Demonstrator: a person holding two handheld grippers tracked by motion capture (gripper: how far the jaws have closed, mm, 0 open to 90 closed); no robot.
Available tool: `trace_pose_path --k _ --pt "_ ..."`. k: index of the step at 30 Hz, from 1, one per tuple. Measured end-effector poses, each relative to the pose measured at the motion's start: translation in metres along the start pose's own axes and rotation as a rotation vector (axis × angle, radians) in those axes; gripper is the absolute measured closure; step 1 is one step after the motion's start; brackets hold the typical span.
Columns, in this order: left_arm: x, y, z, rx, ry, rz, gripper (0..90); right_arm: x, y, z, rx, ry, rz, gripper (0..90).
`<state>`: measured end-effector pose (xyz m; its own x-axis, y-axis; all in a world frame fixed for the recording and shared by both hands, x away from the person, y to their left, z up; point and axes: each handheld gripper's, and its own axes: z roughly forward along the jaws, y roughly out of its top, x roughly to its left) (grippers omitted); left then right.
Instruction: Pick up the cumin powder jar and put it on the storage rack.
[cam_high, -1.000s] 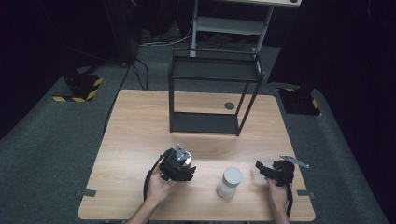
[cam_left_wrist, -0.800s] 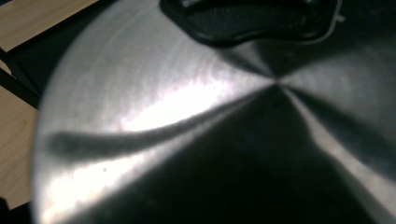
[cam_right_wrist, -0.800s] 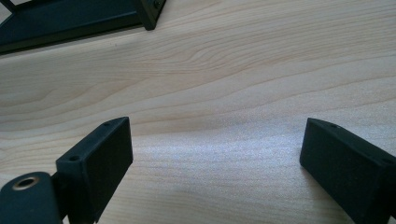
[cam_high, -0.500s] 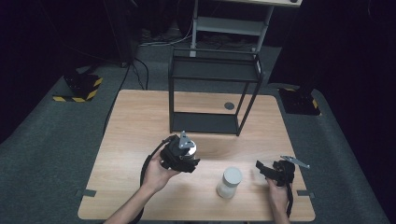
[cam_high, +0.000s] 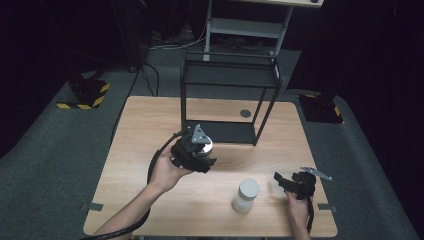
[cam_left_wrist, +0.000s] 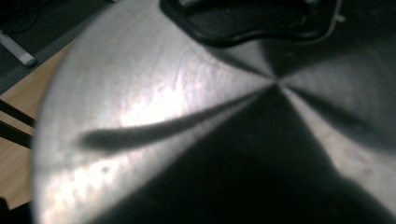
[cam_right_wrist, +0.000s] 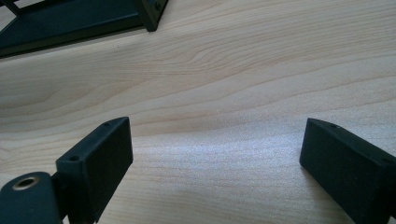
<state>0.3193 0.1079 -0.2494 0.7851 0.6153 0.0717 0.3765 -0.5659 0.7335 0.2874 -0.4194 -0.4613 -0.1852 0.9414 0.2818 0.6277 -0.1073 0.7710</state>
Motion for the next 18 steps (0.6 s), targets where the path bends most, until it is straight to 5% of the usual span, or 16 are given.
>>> trace_pose_path --k 18 --pt "0.029 0.044 -0.028 -0.042 -0.012 -0.024 31.8 0.000 -0.001 -0.001 -0.006 0.001 0.005 8.5"
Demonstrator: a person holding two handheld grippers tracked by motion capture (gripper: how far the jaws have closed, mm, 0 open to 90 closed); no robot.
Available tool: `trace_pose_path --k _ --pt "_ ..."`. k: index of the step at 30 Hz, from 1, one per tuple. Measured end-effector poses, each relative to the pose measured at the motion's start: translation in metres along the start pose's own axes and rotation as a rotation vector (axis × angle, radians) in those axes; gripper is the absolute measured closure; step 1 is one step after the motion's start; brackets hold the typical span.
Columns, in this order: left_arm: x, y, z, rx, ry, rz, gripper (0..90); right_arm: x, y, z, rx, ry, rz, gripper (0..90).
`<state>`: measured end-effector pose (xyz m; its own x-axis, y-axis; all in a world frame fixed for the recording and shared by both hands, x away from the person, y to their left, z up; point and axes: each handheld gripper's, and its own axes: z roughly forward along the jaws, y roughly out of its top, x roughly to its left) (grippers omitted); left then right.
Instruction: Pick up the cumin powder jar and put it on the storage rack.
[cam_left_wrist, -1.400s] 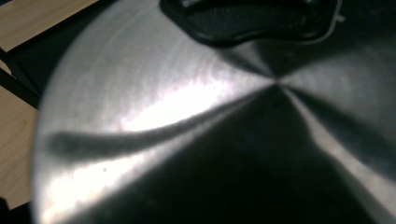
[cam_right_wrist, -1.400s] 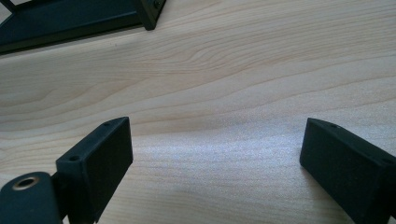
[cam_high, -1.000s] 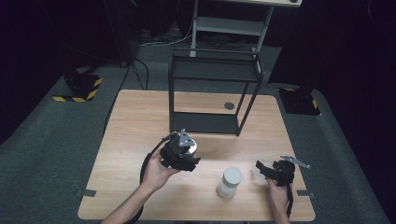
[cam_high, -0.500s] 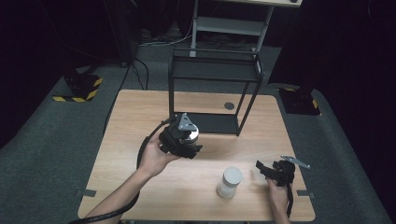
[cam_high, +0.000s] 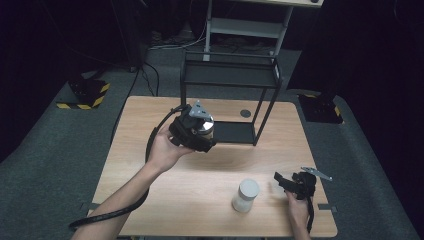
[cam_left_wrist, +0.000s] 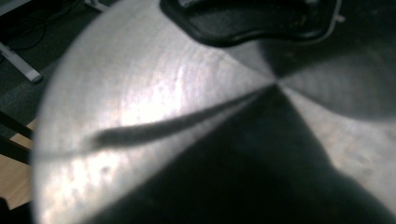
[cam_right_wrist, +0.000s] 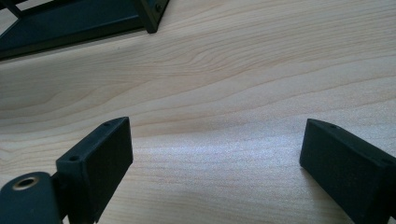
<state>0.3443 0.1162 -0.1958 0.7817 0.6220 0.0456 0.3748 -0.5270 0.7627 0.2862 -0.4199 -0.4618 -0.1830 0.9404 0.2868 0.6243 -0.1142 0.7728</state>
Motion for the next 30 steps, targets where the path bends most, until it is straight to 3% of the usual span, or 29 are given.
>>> trace_pose_path --k 18,22,30 --pt "0.034 0.070 -0.022 -0.010 0.052 -0.011 31.8 -0.001 -0.002 -0.001 -0.008 0.003 -0.002 8.5" --pt "0.042 0.079 -0.022 -0.034 0.058 -0.036 31.8 0.000 -0.002 -0.001 -0.009 0.002 -0.003 8.5" --pt "0.057 0.105 -0.014 -0.027 0.080 -0.055 31.9 0.000 -0.001 -0.001 -0.007 0.001 -0.004 8.5"
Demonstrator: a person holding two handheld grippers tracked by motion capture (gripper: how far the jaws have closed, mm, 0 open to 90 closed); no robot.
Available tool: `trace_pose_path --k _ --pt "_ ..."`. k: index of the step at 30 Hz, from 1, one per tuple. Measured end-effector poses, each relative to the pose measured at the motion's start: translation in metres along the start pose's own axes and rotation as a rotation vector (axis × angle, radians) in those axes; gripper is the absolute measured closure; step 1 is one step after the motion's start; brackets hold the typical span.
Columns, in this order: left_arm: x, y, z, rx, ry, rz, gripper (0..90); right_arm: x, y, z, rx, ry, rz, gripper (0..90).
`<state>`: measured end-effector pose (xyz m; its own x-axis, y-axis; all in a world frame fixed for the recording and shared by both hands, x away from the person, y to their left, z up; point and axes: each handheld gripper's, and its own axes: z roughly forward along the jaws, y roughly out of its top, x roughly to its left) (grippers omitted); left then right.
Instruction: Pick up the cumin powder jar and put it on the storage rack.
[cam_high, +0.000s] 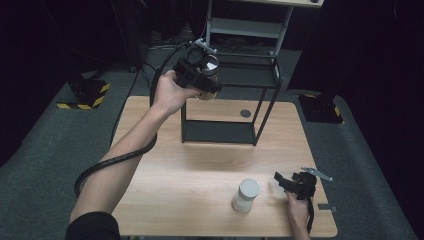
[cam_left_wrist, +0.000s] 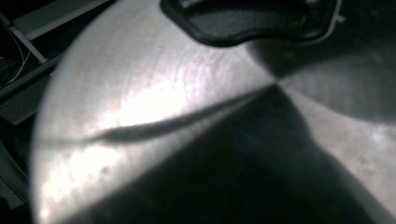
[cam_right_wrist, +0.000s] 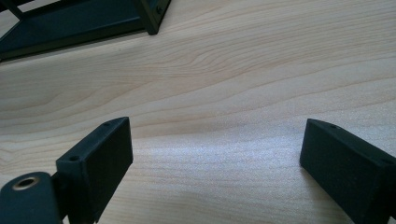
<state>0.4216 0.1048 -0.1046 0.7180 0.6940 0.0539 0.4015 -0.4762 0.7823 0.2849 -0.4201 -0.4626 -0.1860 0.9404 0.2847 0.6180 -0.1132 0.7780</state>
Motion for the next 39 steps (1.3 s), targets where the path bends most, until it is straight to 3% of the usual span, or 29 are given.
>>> trace_pose_path --k 8,9,13,14,20,27,39 --pt "0.014 0.018 0.016 0.012 0.030 -0.044 31.8 0.000 -0.001 0.000 -0.007 -0.001 0.002 8.5" --pt "0.012 0.015 0.022 -0.018 0.045 -0.081 31.8 0.000 -0.001 0.000 -0.007 -0.001 0.002 8.5" --pt "0.017 0.022 0.032 0.002 0.066 -0.098 31.8 0.000 -0.001 -0.001 -0.007 0.000 0.003 8.5" --pt "0.020 0.026 0.033 0.025 0.065 -0.087 31.8 0.000 -0.001 -0.001 -0.007 0.000 0.002 8.5" --pt "0.025 0.035 0.049 0.043 0.092 -0.121 31.8 0.000 -0.002 -0.001 -0.009 0.002 0.001 8.5" --pt "0.031 0.047 0.069 0.084 0.109 -0.128 31.8 -0.002 -0.003 -0.001 -0.015 0.008 0.011 8.5" --pt "0.038 0.047 0.079 0.087 0.103 -0.156 31.8 -0.002 -0.002 -0.001 -0.012 0.012 0.001 8.5"
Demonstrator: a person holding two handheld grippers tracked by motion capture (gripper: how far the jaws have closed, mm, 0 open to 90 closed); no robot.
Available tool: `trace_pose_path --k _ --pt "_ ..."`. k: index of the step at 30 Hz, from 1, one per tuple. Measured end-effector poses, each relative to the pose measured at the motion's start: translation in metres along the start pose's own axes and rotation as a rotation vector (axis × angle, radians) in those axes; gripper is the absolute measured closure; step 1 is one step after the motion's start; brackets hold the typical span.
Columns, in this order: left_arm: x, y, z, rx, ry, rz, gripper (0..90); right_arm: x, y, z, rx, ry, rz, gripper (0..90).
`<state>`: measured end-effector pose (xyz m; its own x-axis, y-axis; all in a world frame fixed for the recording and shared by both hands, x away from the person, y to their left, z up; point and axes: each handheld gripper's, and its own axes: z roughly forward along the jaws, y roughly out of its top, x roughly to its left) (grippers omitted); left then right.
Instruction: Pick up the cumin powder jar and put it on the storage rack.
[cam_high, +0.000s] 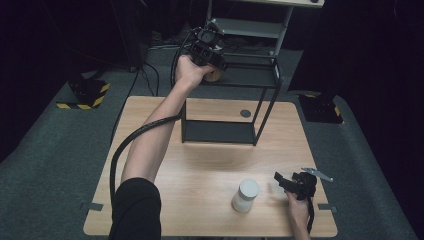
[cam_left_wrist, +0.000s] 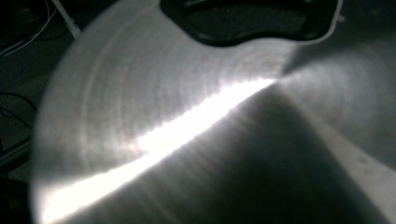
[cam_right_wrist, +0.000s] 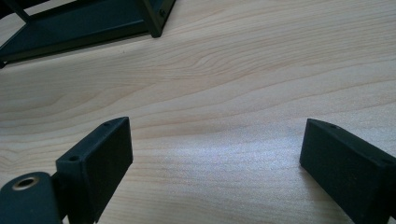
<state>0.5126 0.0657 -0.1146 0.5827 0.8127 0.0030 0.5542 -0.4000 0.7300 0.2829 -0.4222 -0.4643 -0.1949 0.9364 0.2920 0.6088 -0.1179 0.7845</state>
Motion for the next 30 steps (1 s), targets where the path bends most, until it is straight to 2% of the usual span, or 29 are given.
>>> trace_pose_path --k 10,13,18,20,30 --pt "0.002 -0.001 0.001 -0.007 -0.012 -0.004 31.1 0.000 0.000 0.000 0.000 0.002 0.001 8.4" --pt "0.006 -0.004 -0.001 -0.024 -0.032 -0.022 23.4 -0.001 0.000 0.000 0.002 0.005 0.003 8.4" --pt "0.002 -0.008 -0.008 -0.038 -0.021 -0.009 12.3 -0.001 0.001 0.000 0.003 0.004 -0.001 8.4" --pt "0.002 -0.010 -0.010 -0.031 -0.022 0.011 9.4 -0.001 0.000 0.000 0.002 0.004 0.001 8.4" --pt "0.000 -0.027 -0.024 -0.056 -0.015 0.011 3.1 -0.001 0.001 0.001 0.008 0.003 0.003 8.3"
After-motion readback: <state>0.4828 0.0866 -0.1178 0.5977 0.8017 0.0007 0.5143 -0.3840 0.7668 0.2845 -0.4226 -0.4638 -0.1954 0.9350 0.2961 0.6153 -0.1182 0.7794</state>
